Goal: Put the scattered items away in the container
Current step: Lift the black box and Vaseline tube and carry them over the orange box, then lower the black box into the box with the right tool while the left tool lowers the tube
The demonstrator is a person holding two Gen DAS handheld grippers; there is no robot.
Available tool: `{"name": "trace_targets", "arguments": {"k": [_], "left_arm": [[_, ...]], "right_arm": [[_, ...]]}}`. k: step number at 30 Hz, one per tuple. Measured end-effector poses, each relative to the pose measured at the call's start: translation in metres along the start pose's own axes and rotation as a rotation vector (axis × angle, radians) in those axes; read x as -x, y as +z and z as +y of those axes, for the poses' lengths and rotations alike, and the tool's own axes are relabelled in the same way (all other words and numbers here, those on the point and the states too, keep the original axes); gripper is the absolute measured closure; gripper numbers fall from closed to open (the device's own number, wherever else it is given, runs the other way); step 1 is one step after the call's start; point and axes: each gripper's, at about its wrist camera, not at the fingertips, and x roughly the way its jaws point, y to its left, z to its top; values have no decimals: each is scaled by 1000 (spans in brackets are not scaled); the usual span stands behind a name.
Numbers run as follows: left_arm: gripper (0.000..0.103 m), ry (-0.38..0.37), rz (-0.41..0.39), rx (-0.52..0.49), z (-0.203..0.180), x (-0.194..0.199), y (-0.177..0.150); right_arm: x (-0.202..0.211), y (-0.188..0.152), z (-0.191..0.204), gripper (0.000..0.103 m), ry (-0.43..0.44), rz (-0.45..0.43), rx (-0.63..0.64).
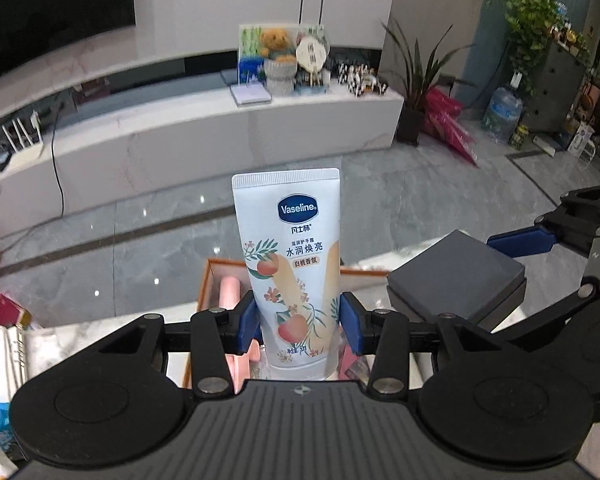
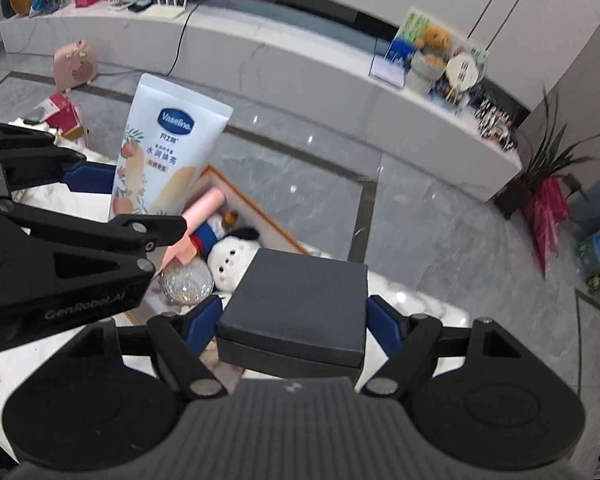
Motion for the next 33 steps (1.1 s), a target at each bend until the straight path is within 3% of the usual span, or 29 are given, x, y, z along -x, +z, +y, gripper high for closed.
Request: {"name": "trace_targets", "arguments": {"k": [12, 33], "left_arm": [[53, -1, 134, 29, 22, -74, -30], [53, -7, 237, 34, 27, -136, -38]], "right_arm": [[-96, -16, 13, 23, 84, 110, 8], [-149, -28, 32, 24, 158, 144, 10]]}}
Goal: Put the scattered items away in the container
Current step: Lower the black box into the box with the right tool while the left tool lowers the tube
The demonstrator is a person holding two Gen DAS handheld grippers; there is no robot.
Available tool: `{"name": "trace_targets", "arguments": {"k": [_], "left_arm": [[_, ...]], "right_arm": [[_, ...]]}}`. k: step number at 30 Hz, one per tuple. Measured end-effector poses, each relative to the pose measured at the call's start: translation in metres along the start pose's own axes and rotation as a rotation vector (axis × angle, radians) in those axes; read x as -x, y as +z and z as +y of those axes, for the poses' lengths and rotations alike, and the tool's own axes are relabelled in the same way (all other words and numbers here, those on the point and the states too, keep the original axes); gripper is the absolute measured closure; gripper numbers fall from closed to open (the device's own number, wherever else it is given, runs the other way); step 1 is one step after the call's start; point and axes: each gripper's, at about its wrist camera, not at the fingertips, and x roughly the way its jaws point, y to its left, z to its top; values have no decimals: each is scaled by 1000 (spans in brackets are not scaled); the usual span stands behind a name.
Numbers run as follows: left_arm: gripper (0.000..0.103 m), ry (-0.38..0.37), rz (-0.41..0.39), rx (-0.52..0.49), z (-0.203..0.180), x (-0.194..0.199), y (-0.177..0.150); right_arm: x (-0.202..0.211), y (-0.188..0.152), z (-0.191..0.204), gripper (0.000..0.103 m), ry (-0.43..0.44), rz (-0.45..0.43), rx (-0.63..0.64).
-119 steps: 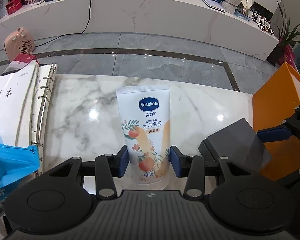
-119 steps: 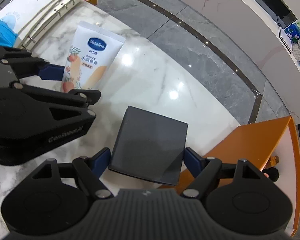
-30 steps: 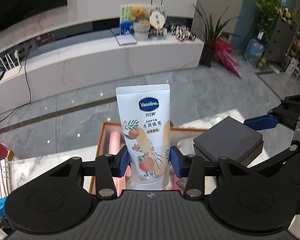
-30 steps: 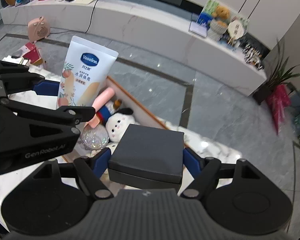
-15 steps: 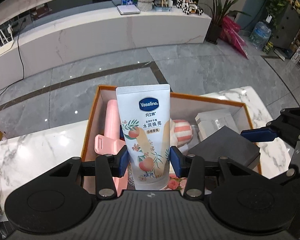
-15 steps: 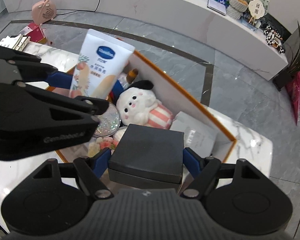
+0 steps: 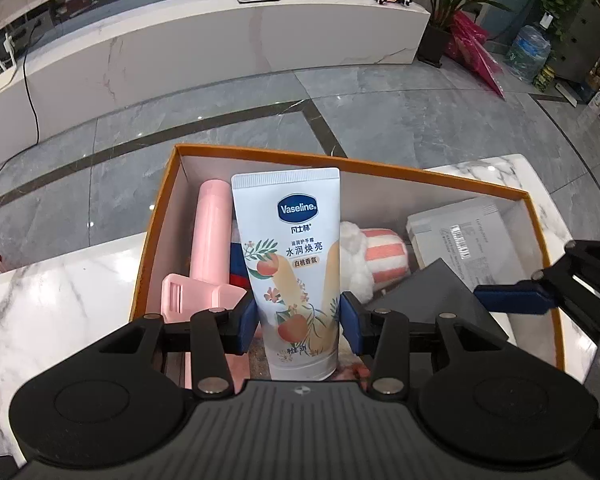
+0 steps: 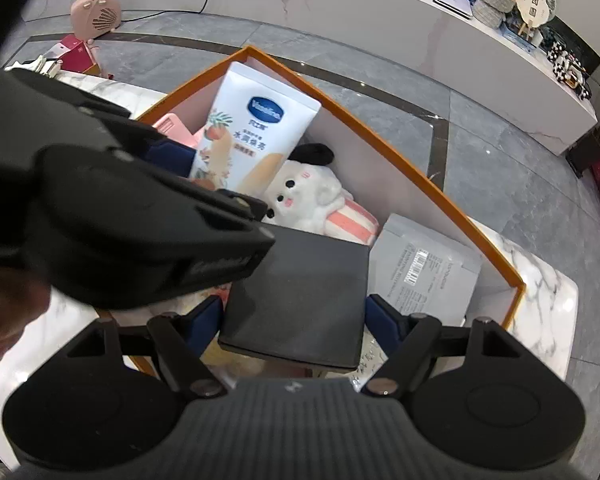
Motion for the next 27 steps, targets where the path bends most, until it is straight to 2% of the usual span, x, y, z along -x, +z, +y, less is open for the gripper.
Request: {"name": "trace_targets", "arguments": {"k": [6, 21, 27], "left_arm": [[53, 6, 22, 0, 3, -11, 2], [52, -56, 47, 50, 14, -28, 7], [52, -52, 55, 38, 12, -26, 11]], "right_arm": [[-7, -3, 1, 24, 16, -10, 5], [-21, -9, -7, 24, 44, -61, -44], [-25, -10, -9, 23, 52, -64, -60]]}}
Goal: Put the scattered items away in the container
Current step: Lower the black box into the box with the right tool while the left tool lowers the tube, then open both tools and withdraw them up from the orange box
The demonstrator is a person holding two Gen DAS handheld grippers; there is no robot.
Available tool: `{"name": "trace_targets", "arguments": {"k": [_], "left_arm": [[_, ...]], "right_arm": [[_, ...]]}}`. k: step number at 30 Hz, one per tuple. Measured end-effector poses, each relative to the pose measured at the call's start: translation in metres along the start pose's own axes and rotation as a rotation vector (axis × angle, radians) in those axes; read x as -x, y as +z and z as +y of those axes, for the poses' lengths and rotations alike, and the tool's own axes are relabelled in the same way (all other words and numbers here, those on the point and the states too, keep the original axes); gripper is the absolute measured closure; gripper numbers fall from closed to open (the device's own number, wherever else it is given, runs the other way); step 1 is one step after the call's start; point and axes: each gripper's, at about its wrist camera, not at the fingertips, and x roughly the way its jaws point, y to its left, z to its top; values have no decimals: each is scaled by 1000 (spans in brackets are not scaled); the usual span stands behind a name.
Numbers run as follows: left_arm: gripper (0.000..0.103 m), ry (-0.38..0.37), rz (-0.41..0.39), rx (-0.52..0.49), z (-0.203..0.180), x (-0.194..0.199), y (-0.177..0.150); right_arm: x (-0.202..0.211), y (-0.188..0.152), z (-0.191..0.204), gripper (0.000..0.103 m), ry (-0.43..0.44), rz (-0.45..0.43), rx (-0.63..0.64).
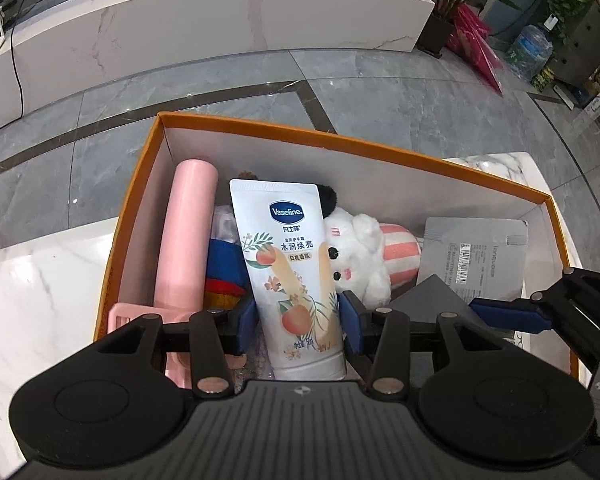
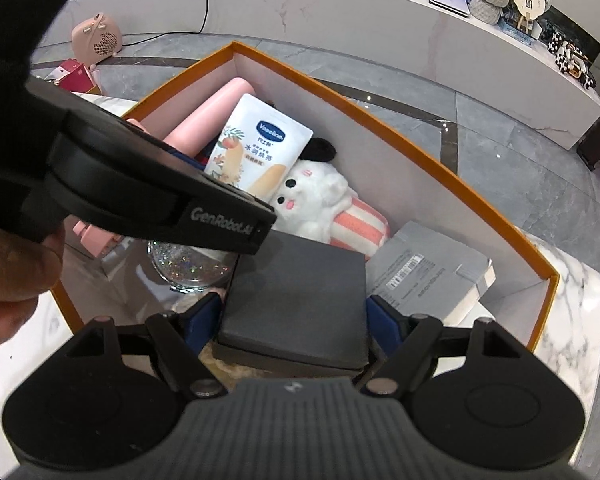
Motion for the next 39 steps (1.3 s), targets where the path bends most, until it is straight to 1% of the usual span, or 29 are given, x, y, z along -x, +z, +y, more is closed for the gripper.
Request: {"name": "trace_targets", "arguments": {"k": [2, 3, 5, 6, 10, 16, 22, 26, 36, 38, 39], "left_arm": [[50, 2, -9, 6, 0, 4, 0], [44, 1, -15, 9, 0, 6, 0], [36, -7, -23, 11, 0, 10, 0], [36, -8, -26, 8, -1, 12, 0], [36, -9, -35, 3, -2, 21, 0], [36, 1, -54, -7, -5, 40, 3], [35, 15, -84, -13, -10, 68, 2], [35, 25, -114, -17, -14, 94, 2], [35, 33, -213, -55, -37, 167, -3], [35, 28, -243, -63, -43, 182, -7], [32, 24, -260, -68, -46, 189, -9]], "right_arm": [[0, 0, 1, 21, -7, -3, -1], [0, -1, 2, 20, -13, -5, 1], [2, 0, 3, 17, -23, -8, 6], [3, 0, 4, 17, -23, -8, 5], [11, 2, 2, 17, -9, -14, -11], [29, 6, 5, 17, -30, -31, 6], [54, 7, 7, 17, -46, -51, 15], [75, 8, 11, 17, -61, -71, 26], [146, 6, 19, 17, -104, -173, 38], [162, 3, 21, 17, -123, -214, 38], [172, 0, 22, 17, -131, -246, 33]]}}
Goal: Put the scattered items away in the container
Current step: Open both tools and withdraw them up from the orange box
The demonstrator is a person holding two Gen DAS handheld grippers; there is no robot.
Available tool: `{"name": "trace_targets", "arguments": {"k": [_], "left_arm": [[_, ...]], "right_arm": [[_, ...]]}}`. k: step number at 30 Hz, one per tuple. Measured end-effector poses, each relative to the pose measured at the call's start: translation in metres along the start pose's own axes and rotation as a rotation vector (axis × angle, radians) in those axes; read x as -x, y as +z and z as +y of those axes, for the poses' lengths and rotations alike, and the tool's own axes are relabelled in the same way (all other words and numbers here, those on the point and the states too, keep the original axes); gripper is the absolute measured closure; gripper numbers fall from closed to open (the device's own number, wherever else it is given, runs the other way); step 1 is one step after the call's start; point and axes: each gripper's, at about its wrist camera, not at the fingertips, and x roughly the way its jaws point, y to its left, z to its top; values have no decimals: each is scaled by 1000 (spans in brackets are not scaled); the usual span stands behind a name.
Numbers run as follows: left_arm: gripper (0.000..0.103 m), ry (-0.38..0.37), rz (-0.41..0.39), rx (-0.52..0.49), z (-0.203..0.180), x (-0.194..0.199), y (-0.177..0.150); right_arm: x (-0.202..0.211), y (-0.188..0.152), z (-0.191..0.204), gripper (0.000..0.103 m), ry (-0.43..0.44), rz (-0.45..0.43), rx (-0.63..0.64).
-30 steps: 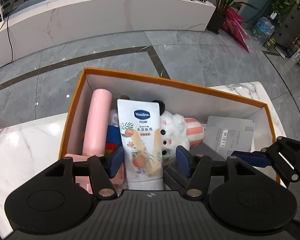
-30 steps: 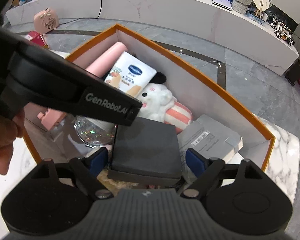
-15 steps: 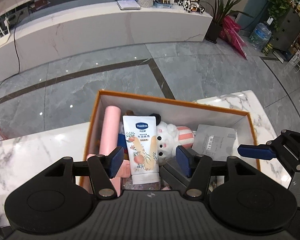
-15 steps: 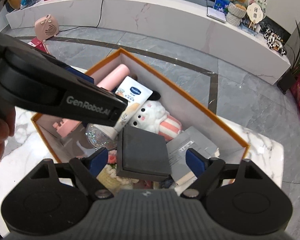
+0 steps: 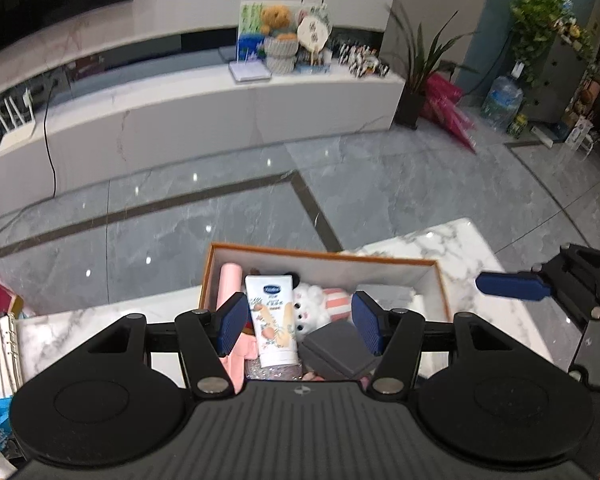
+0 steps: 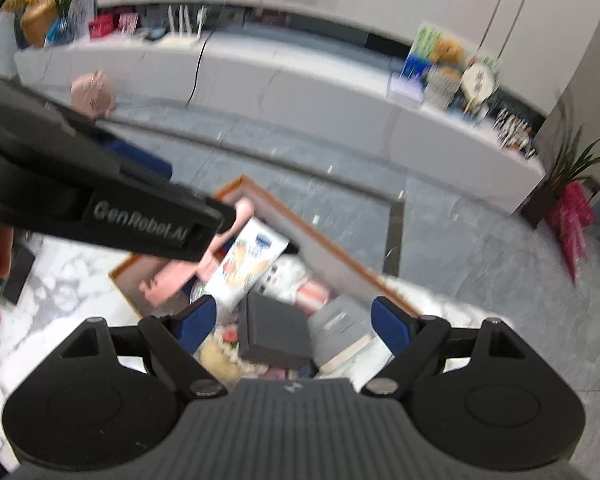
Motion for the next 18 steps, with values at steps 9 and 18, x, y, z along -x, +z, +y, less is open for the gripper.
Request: {"name": "trace_targets", "arguments": {"k": [9, 18], "left_arm": [[12, -70, -230, 25, -15, 63, -23], [0, -6, -363, 100, -11, 66, -69]], "right_arm": [[62, -20, 3, 8, -41, -190, -9], [78, -46, 13, 1, -68, -315, -20]]}}
